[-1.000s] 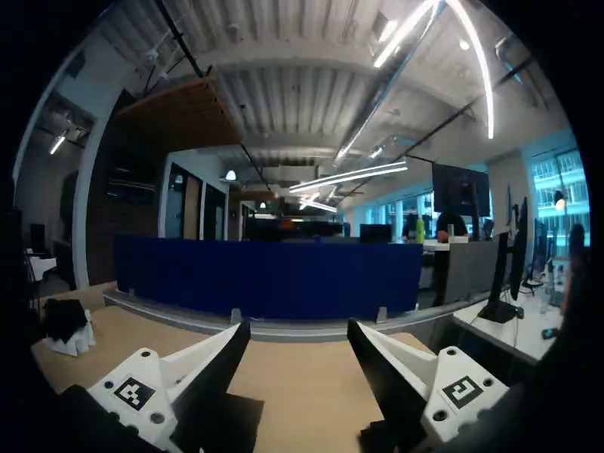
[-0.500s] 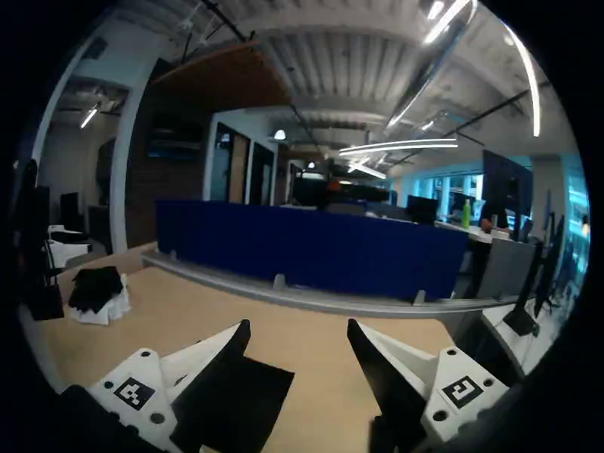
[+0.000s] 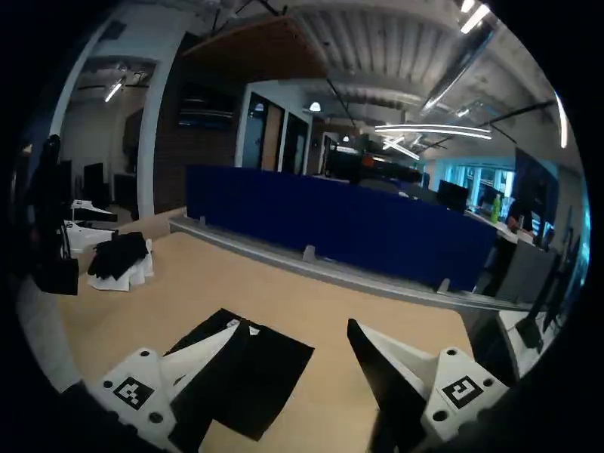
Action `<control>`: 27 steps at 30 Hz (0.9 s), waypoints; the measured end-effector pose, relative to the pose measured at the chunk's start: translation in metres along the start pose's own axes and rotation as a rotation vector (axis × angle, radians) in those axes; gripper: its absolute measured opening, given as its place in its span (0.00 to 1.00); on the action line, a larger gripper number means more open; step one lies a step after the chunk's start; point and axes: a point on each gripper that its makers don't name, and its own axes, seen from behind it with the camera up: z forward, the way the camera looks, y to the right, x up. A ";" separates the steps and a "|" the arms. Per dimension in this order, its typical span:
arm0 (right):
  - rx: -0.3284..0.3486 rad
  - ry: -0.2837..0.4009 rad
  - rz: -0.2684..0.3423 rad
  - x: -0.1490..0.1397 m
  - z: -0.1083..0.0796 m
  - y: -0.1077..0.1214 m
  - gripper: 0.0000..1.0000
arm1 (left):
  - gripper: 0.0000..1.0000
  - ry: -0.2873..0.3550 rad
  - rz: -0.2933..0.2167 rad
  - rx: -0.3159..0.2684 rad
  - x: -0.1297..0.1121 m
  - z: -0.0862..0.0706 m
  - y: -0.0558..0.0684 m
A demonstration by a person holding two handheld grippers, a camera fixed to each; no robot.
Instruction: Fold towel
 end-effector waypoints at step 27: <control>0.155 -0.311 -0.047 -0.197 0.039 -0.046 1.00 | 0.93 -0.338 0.088 -0.232 -0.196 0.033 0.087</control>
